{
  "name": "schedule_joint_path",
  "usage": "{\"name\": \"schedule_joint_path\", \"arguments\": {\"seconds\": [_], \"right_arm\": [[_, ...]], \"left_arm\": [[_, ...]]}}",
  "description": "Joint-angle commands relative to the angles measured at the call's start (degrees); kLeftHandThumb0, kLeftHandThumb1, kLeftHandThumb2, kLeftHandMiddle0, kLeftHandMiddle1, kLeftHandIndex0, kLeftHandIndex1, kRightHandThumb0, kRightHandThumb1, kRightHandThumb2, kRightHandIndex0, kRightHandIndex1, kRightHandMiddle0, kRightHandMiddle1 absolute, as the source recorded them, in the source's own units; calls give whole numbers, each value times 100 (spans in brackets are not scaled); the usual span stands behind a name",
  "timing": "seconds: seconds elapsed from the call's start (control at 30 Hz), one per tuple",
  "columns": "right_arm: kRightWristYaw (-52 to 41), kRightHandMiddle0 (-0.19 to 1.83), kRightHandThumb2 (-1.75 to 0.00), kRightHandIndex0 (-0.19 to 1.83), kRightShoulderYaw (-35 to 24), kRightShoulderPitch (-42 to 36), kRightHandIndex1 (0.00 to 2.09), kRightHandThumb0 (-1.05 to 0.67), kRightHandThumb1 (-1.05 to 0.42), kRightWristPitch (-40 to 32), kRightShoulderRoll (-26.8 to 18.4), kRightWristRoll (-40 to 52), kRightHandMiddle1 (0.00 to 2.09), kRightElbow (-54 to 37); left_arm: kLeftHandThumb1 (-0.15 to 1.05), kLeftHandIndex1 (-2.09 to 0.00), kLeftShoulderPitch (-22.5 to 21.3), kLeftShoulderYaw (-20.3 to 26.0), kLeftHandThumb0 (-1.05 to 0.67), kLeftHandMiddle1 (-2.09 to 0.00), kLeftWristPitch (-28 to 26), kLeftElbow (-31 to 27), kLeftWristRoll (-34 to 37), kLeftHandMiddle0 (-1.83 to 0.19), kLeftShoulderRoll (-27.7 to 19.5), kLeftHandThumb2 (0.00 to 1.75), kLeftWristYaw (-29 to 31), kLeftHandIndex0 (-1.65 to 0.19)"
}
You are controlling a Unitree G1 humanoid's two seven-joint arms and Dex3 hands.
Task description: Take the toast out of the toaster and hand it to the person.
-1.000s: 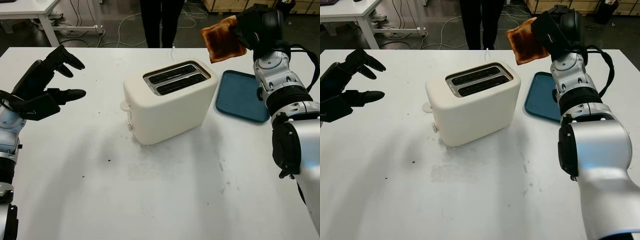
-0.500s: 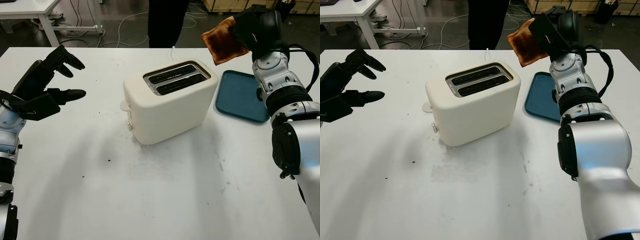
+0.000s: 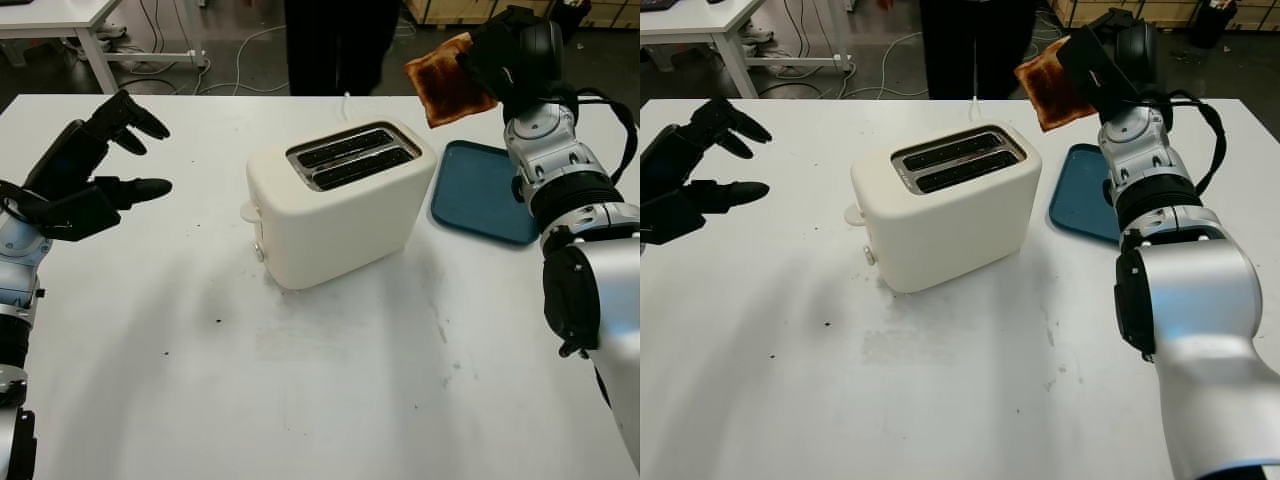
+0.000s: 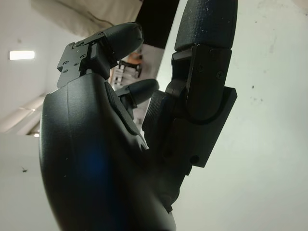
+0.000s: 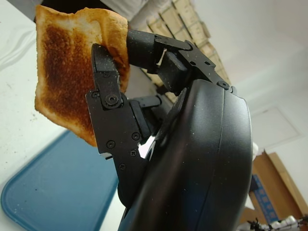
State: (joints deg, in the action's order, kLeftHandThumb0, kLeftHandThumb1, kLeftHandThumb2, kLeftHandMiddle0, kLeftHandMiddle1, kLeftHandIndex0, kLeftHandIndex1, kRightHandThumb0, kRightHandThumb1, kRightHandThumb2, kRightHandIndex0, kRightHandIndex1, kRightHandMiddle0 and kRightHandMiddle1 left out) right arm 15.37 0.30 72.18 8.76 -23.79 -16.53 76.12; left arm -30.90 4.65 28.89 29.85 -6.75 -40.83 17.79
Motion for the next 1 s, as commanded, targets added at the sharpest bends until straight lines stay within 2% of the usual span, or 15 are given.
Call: {"name": "schedule_joint_path", "arguments": {"seconds": [0.0, 0.07, 0.17, 0.2, 0.27, 0.37, 0.4, 0.47, 0.5, 0.6, 0.7, 0.77, 0.87, 0.93, 0.97], "right_arm": [[30, 79, -18, 84, -70, 77, 149, -28, -92, 62, 22, 72, 113, 3], [71, 85, -17, 86, -74, 88, 151, -29, -92, 33, 32, 72, 107, 4], [74, 79, -17, 84, -72, 85, 169, -28, -92, 51, 31, 69, 131, 5], [49, 75, -18, 81, -88, 77, 169, -28, -92, 88, 28, 87, 131, 3], [42, 73, -15, 85, -116, 61, 173, -26, -92, 155, 31, 115, 154, -4], [35, 72, -14, 88, -143, 60, 174, -26, -92, 149, 43, 121, 167, -7], [88, 71, -15, 85, -87, 62, 173, -27, -92, 127, 38, 49, 163, -5], [133, 77, -17, 80, -11, 64, 167, -29, -92, 106, 28, -35, 137, -3], [133, 79, -17, 80, -16, 68, 168, -29, -92, 98, 30, -20, 136, -2], [121, 77, -16, 80, -38, 74, 171, -28, -92, 88, 35, 30, 140, 1], [99, 75, -16, 81, -70, 92, 149, -28, -92, 24, 42, 68, 128, 8], [107, 74, -17, 80, -53, 83, 165, -29, -92, 66, 36, 49, 142, 6], [146, 69, -14, 82, -40, 79, 173, -27, -92, 86, 42, 34, 164, 4], [122, 68, -15, 76, -36, 91, 174, -27, -92, 43, 46, 36, 159, 6], [143, 71, -15, 75, -8, 93, 163, -28, -92, 34, 45, 6, 141, 6]], "left_arm": [[92, -146, 32, 59, -105, -162, 5, -49, 19, 0, -5, 28, -6, 0], [92, -146, 29, 55, -105, -163, -26, -54, 7, 0, -7, 29, -11, 0], [92, -145, 24, 41, -105, -163, 41, -25, -59, 0, -26, 31, -56, 0], [92, -145, 21, 45, -105, -163, 78, -11, -54, 0, -21, 32, -62, 0], [92, -145, 23, 52, -105, -163, 67, -19, -34, 0, -11, 32, -54, 0], [92, -146, 30, 59, -105, -163, -2, -46, 10, 0, -3, 31, -11, 0], [92, -146, 27, 65, -105, -162, -1, -36, 38, 0, 5, 30, 7, 0], [92, -146, 29, 66, -105, -161, 7, -28, 37, 0, 3, 29, 4, 0], [92, -146, 33, 61, -105, -161, 14, -31, 6, 0, -6, 29, -18, 0], [92, -146, 33, 62, -105, -161, 40, -13, 0, 0, -8, 29, -29, 0], [92, -146, 30, 65, -105, -161, 42, -6, 18, 0, -5, 29, -14, 0], [92, -146, 44, 68, -105, -161, 1, -41, 31, 0, -3, 29, -2, 0], [92, -145, 31, 71, -105, -160, 52, -15, 76, 0, 4, 28, 34, 0], [92, -145, 28, 73, -105, -160, 35, -12, 75, 0, 7, 28, 28, 0], [92, -145, 30, 75, -105, -159, 26, -15, 81, 0, 9, 28, 30, 0]]}}
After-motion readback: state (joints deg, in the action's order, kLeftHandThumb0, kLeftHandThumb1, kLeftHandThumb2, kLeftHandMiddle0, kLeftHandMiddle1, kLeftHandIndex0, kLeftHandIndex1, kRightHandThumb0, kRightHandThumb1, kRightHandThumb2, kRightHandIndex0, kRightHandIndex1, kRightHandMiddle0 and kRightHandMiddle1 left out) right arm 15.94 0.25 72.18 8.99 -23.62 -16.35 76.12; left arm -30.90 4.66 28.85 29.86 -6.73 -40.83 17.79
